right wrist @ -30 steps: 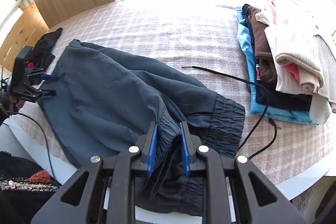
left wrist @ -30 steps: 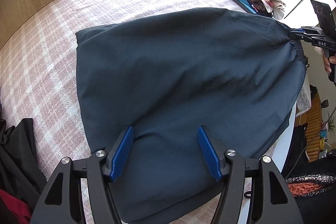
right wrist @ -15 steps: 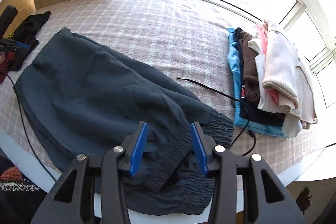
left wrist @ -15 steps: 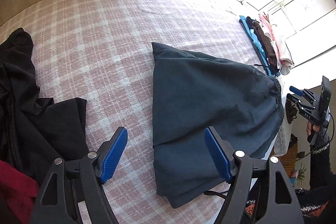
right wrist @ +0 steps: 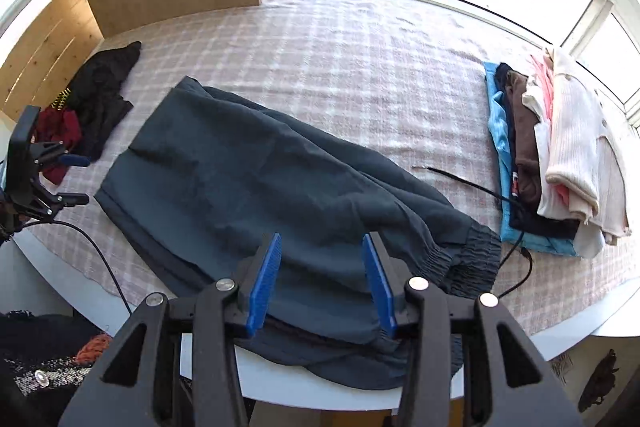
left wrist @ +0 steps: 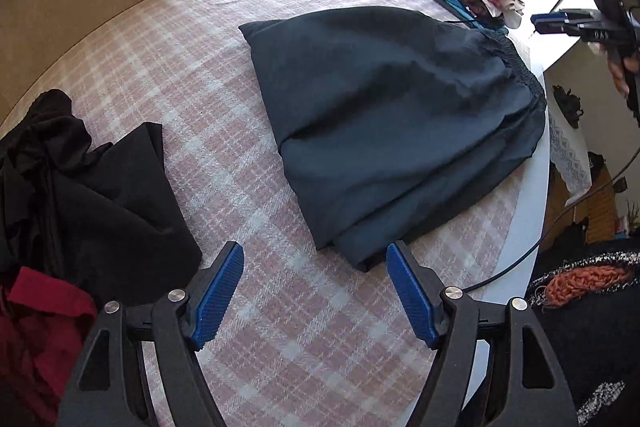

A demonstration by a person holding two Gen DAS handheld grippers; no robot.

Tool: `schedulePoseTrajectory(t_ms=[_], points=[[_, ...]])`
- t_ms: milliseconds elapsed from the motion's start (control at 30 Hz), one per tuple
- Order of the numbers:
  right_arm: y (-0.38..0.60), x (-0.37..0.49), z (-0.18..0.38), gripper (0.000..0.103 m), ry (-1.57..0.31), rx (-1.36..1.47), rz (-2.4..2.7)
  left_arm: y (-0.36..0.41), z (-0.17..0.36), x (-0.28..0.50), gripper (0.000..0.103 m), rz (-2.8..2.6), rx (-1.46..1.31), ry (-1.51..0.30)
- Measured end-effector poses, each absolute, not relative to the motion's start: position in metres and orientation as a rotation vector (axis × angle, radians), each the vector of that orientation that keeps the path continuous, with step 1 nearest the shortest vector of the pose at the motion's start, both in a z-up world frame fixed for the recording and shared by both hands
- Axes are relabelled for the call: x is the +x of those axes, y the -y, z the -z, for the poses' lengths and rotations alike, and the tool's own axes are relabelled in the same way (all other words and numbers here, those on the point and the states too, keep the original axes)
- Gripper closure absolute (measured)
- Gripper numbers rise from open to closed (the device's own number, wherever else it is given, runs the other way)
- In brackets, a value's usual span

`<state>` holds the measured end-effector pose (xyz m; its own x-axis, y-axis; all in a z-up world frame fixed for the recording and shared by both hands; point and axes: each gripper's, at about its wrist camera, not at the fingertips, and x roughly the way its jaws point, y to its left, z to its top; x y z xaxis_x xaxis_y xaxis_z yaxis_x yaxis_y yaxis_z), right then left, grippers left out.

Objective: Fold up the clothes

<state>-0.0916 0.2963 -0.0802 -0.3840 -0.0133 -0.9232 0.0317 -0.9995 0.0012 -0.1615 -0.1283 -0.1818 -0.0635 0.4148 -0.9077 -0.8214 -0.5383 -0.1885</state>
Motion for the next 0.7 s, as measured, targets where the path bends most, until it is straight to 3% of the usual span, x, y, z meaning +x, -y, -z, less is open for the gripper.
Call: schedulePoseTrajectory(t_ms=[100, 233, 333, 433, 700], points=[[-0.240, -0.140, 0.067, 0.061, -0.113, 1.638, 2.492, 0.128, 0.185, -0.156, 0.046, -1.744, -1.241, -0.535], [-0.170, -0.208, 0.086, 0.061, -0.288, 1.580, 2.350, 0.136, 0.188, -0.159, 0.046, -1.761, -1.180, -0.539], [-0.144, -0.261, 0.120, 0.064, -0.269, 1.646, 2.249, 0.138, 0.191, -0.165, 0.046, -1.758, -1.161, -0.515], [-0.134, -0.303, 0.154, 0.075, -0.248, 1.745, 2.163, 0.134, 0.197, -0.166, 0.052, -1.727, -1.150, -0.518], [-0.141, -0.331, 0.178, 0.075, -0.245, 1.819, 2.063, 0.117, 0.208, -0.165, 0.064, -1.636, -1.131, -0.508]])
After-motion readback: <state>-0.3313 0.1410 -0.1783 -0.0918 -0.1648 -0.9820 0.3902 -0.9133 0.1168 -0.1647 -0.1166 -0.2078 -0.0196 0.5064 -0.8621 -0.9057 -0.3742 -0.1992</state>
